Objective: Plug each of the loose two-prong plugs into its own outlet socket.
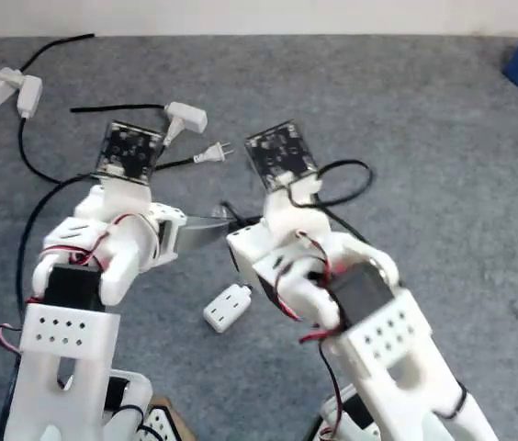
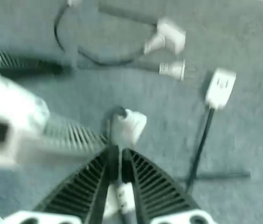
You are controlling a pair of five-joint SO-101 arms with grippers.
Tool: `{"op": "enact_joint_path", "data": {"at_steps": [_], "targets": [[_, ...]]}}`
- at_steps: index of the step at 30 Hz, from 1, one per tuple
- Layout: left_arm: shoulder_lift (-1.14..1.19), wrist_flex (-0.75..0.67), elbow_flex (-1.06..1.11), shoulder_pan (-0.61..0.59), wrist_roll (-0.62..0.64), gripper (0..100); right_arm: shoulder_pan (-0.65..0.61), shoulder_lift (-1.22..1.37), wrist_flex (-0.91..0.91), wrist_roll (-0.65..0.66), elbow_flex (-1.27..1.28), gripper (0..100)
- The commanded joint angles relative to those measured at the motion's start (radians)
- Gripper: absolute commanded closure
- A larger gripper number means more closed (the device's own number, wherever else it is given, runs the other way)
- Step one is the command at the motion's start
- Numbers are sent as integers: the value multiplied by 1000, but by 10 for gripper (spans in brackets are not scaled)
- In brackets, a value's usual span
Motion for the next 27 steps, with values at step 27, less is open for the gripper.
{"op": "enact_joint_path", "data": {"at_steps": [27], "targets": [[-5, -26, 77, -535, -5, 501, 117, 104, -119, 87, 332, 990]]}}
